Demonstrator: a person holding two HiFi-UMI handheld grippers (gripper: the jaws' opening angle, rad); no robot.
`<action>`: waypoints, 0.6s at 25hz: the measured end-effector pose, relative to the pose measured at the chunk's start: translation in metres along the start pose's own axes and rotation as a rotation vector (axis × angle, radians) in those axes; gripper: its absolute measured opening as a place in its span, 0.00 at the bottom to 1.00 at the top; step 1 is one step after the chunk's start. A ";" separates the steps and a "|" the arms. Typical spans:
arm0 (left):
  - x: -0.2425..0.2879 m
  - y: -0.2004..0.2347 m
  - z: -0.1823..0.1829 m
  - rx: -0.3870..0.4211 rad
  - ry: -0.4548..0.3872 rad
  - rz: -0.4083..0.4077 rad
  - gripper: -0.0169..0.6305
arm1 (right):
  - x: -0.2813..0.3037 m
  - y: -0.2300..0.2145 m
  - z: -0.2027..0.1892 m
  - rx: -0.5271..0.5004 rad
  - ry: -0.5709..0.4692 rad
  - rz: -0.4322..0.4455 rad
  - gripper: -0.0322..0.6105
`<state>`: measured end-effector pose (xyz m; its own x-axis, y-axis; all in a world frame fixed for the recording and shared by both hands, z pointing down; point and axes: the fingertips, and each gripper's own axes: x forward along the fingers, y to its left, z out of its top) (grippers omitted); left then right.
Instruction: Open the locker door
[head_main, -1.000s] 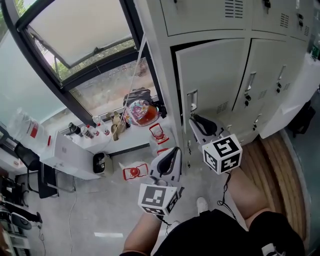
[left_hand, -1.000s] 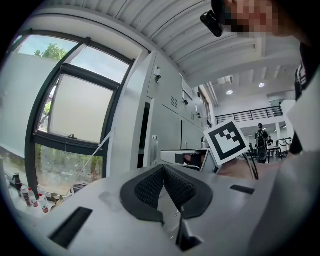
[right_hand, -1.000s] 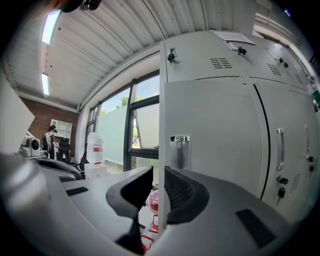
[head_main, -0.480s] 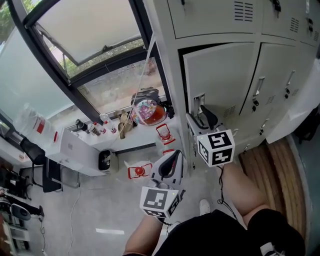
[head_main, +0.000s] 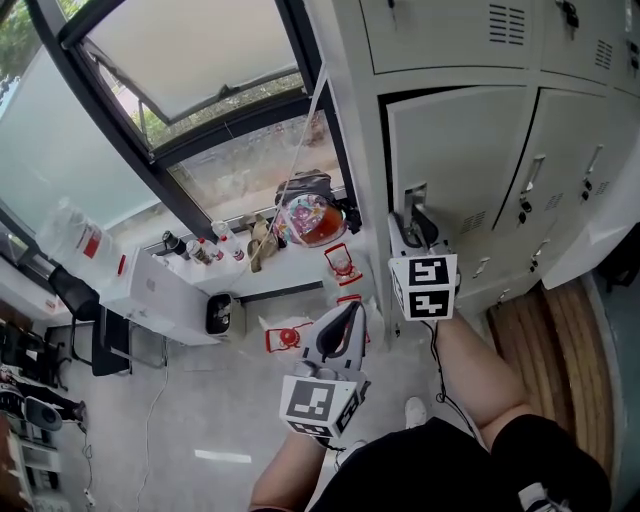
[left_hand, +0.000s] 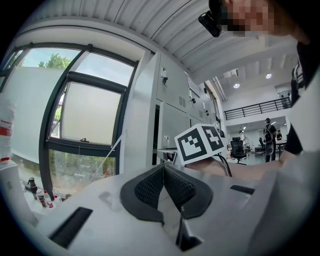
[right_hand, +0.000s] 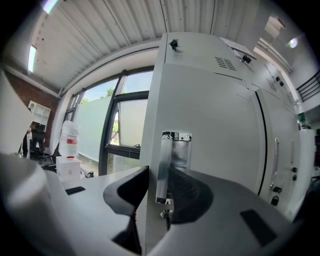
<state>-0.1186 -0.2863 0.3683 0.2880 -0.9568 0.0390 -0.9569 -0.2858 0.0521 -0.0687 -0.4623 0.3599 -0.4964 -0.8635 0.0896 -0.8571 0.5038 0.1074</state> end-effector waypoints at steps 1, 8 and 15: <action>-0.002 0.002 0.000 0.000 0.001 0.002 0.05 | 0.000 -0.001 0.000 -0.001 -0.001 -0.006 0.32; -0.014 0.005 -0.002 0.011 0.001 -0.020 0.05 | -0.006 -0.002 -0.001 0.032 0.012 -0.015 0.31; -0.026 -0.003 -0.001 0.012 -0.001 -0.071 0.05 | -0.030 -0.004 -0.003 0.034 0.021 -0.023 0.31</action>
<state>-0.1233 -0.2602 0.3685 0.3553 -0.9341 0.0346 -0.9344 -0.3538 0.0428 -0.0497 -0.4382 0.3599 -0.4735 -0.8741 0.1081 -0.8727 0.4822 0.0764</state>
